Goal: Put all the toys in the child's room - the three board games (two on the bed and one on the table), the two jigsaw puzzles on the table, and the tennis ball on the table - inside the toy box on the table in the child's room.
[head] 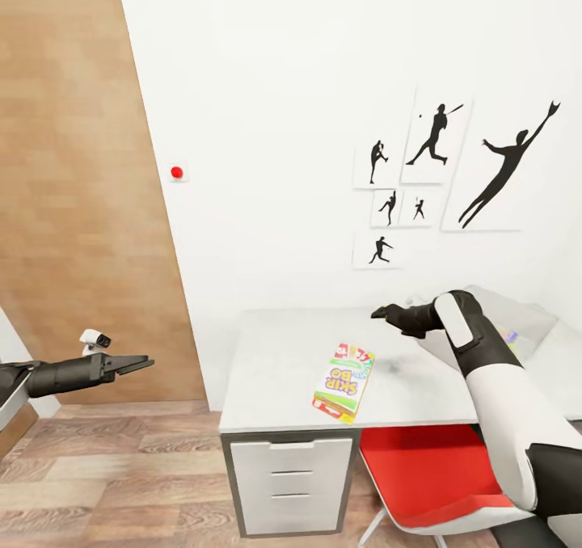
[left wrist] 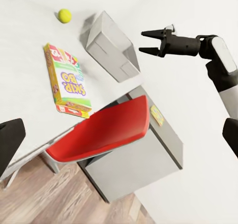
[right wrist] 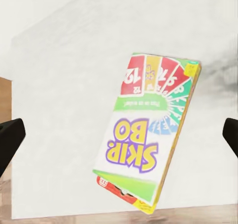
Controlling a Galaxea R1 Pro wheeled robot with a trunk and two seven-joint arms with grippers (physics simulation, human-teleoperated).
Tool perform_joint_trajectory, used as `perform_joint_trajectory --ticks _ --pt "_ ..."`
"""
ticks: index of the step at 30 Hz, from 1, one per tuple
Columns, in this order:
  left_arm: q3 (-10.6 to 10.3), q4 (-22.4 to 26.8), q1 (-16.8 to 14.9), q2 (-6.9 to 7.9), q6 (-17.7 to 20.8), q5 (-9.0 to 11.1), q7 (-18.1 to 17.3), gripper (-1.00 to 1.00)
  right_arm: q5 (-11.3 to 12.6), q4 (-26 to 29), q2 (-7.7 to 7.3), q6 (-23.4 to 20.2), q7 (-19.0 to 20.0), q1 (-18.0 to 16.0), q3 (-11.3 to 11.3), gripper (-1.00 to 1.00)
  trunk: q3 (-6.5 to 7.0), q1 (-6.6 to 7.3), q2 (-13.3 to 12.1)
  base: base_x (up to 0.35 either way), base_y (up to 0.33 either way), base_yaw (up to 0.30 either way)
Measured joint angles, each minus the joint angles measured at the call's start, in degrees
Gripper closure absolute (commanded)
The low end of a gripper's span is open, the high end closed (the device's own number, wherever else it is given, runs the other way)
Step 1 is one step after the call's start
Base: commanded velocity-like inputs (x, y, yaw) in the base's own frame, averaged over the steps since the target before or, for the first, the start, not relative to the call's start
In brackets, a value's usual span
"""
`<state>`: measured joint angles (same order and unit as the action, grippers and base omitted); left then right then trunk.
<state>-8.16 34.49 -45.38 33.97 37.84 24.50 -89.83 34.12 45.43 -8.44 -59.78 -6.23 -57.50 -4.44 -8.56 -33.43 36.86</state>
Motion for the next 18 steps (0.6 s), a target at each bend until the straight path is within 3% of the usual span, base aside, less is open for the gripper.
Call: perform_joint_trajectory --ticks 9,18 --pt "0.00 -0.09 0.01 0.02 -0.03 -0.03 0.00 -1.00 -0.01 -0.35 -0.12 0.13 -0.36 0.07 0.35 -1.00 -0.82 0.01 0.00 0.241 0.208 0.000" --pt "-0.07 -0.10 0.00 0.00 -0.03 -0.09 0.00 -1.00 -0.04 -0.57 -0.12 0.38 -5.14 0.07 0.53 -1.00 -1.67 0.00 0.00 0.219 0.041 0.000"
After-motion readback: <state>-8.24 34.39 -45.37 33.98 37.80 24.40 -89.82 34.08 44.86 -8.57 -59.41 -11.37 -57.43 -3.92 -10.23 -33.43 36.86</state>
